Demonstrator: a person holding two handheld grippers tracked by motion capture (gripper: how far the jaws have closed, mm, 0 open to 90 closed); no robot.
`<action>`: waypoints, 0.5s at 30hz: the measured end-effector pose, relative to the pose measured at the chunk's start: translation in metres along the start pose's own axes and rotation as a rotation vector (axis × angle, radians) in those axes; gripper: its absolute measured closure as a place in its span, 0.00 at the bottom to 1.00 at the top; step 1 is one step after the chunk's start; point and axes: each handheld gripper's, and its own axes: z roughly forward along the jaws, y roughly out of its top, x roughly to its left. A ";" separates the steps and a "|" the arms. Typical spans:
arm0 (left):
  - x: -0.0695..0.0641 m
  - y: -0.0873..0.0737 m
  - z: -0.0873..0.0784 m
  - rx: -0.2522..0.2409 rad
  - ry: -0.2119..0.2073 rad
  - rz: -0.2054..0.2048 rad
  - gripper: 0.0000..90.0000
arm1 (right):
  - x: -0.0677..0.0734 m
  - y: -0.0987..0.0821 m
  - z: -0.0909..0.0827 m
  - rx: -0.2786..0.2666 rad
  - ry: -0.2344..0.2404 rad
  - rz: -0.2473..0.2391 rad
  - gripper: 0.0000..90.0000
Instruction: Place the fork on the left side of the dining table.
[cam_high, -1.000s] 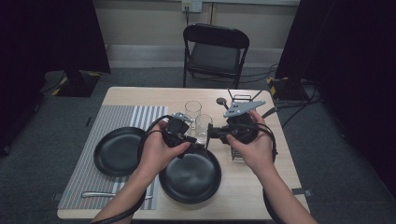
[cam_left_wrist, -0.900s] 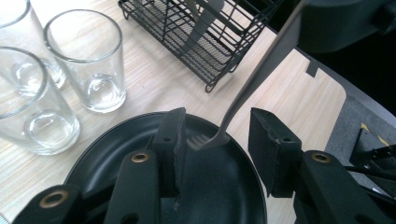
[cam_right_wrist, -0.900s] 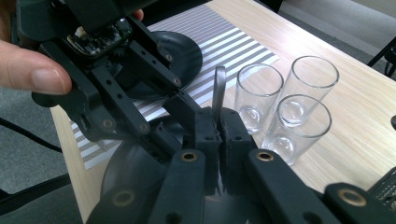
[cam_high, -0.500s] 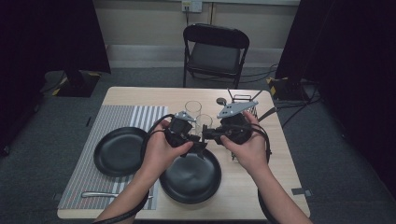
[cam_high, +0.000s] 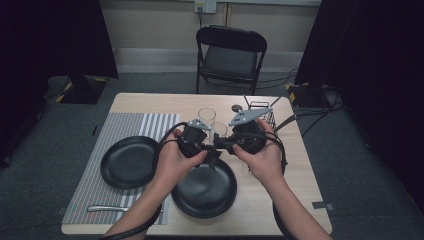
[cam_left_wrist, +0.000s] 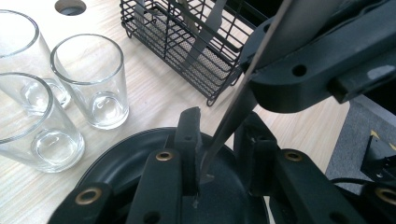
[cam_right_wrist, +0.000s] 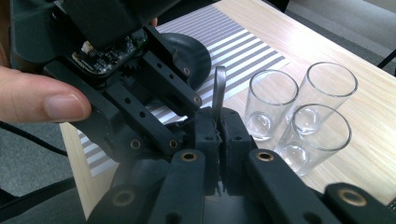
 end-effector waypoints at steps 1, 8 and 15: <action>0.000 0.000 0.000 0.002 0.001 0.001 0.81 | 0.000 0.000 0.000 -0.001 0.001 0.000 0.97; 0.000 0.000 0.000 0.010 0.009 0.010 0.86 | 0.003 0.002 0.003 -0.004 -0.006 -0.006 0.97; -0.003 0.000 0.000 0.029 0.008 0.020 0.91 | 0.003 0.001 0.006 -0.012 0.002 0.007 0.97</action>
